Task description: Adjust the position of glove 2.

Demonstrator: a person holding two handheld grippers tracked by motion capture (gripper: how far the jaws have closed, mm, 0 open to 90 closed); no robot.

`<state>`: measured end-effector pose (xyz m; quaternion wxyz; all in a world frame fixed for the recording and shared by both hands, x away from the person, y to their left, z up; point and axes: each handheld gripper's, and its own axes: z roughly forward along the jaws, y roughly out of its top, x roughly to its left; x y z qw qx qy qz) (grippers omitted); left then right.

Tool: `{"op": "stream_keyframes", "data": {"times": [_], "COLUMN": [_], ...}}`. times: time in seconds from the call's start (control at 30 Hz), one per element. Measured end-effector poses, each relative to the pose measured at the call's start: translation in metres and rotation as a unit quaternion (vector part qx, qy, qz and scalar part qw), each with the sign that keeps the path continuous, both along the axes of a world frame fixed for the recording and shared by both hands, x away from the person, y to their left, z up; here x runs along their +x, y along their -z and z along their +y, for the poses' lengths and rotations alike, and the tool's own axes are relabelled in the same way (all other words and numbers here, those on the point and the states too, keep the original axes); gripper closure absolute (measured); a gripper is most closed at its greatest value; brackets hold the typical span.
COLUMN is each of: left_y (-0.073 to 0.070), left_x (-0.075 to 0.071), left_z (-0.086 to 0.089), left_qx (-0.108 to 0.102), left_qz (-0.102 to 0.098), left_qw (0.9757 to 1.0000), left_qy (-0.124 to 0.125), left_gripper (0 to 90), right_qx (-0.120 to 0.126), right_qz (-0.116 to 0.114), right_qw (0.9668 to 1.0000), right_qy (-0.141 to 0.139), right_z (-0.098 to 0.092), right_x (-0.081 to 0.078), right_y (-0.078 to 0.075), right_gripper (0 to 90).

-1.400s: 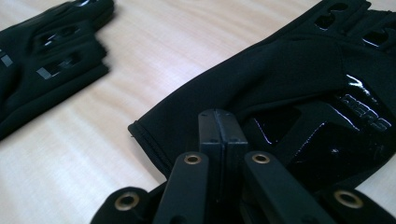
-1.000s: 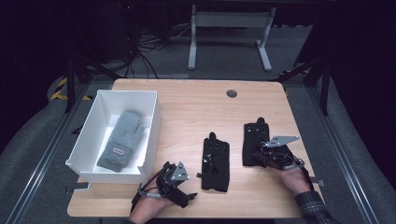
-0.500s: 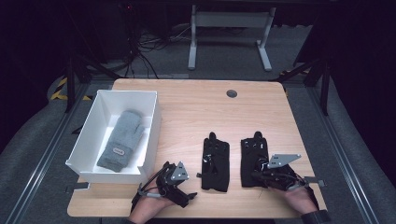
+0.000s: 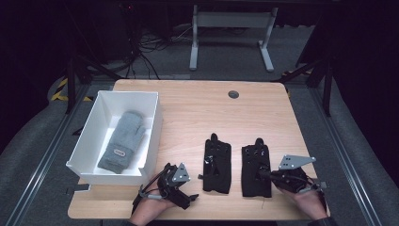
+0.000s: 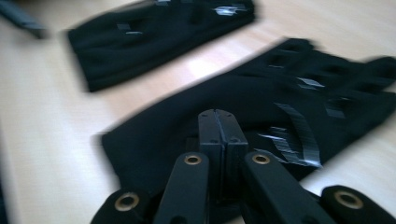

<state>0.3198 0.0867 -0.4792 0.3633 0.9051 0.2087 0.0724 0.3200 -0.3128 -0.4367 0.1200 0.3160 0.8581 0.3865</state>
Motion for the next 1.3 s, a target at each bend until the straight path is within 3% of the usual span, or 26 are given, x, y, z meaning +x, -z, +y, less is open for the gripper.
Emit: {"op": "stream_keyframes", "data": {"times": [0.13,0.3,0.83,0.9,0.93,1.03,1.17,1.3], "left_y": [0.000,0.000,0.000,-0.004,-0.007,-0.015,-0.027,-0.034], "left_x": [0.000,0.000,0.000,0.001,0.002,0.004,0.010,0.023], "left_z": [0.000,0.000,0.000,0.000,0.000,0.000,-0.006,-0.016], "left_qx": [0.000,-0.002,0.000,0.005,0.006,-0.022,-0.039,-0.026], "left_qz": [0.000,0.000,0.004,0.009,0.020,0.017,0.009,-0.003], "left_qw": [1.0000,1.0000,1.0000,0.9998,0.9994,0.9990,0.9983,0.9976], "left_qy": [0.000,-0.001,-0.003,-0.018,-0.029,-0.035,-0.043,-0.064], "left_gripper": [0.5,0.5,0.5,5.0,9.6,14.7,18.3,26.0], "right_qx": [-0.007,-0.040,-0.038,-0.025,-0.020,-0.014,-0.017,-0.020], "right_qz": [0.005,0.023,0.019,0.011,0.006,0.006,0.014,0.019], "right_qw": [0.9998,0.9989,0.9989,0.9995,0.9997,0.9998,0.9996,0.9995], "right_qy": [0.020,0.009,-0.021,-0.016,-0.010,0.008,0.017,0.018], "right_z": [-0.010,0.002,0.035,0.031,0.026,0.012,0.000,-0.006], "right_x": [0.017,0.029,0.040,0.039,0.038,0.037,0.036,0.035], "right_y": [0.004,0.017,0.015,0.010,0.007,0.005,0.009,0.012], "right_gripper": [90.0,90.0,90.0,90.0,90.0,90.0,90.0,90.0]}}
